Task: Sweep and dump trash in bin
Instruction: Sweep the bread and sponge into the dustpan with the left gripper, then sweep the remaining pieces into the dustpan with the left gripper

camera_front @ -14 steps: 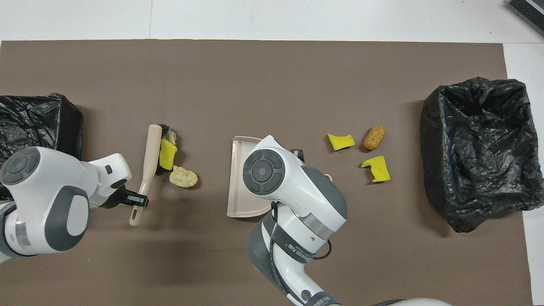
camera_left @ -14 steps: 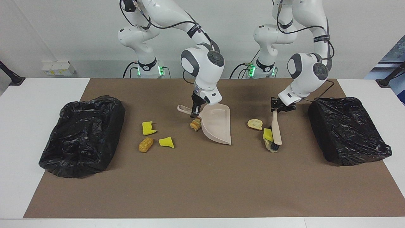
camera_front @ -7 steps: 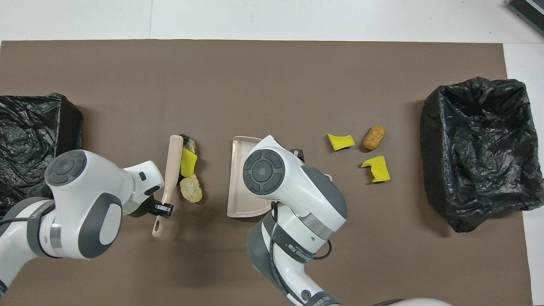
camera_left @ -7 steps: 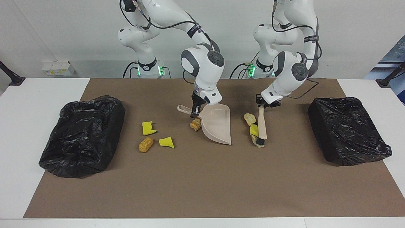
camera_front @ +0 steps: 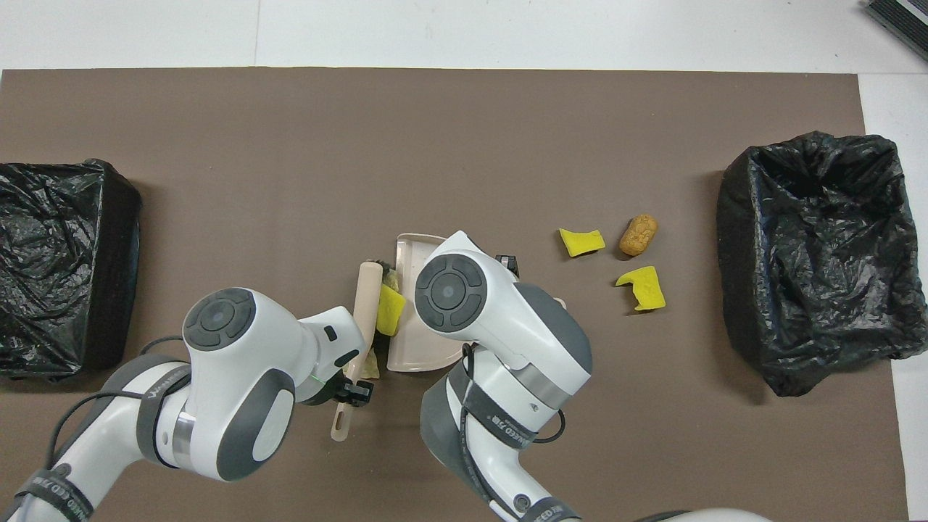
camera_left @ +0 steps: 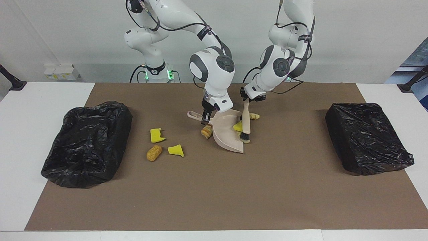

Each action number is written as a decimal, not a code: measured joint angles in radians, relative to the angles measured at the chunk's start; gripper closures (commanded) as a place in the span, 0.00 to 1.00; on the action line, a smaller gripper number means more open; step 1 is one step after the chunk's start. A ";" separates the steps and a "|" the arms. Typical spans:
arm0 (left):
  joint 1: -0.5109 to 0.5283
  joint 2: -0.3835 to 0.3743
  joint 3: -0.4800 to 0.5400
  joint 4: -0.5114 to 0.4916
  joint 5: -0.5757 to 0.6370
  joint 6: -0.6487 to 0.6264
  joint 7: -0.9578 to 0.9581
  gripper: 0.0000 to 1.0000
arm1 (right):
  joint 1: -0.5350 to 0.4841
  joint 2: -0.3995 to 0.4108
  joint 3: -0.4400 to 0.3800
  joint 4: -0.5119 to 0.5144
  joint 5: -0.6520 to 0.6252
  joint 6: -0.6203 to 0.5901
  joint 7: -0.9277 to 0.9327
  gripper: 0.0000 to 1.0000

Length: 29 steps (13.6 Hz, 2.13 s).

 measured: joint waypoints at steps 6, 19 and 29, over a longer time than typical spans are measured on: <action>0.002 -0.002 0.024 0.103 -0.074 -0.094 -0.070 1.00 | -0.029 0.003 0.002 -0.020 0.100 0.045 -0.060 1.00; 0.010 -0.160 0.022 -0.086 0.100 -0.225 -0.582 1.00 | -0.002 -0.017 0.004 -0.062 0.054 0.050 -0.115 1.00; -0.044 -0.143 0.004 -0.166 0.101 0.051 -0.662 1.00 | 0.011 -0.039 0.005 -0.086 -0.059 0.051 -0.247 1.00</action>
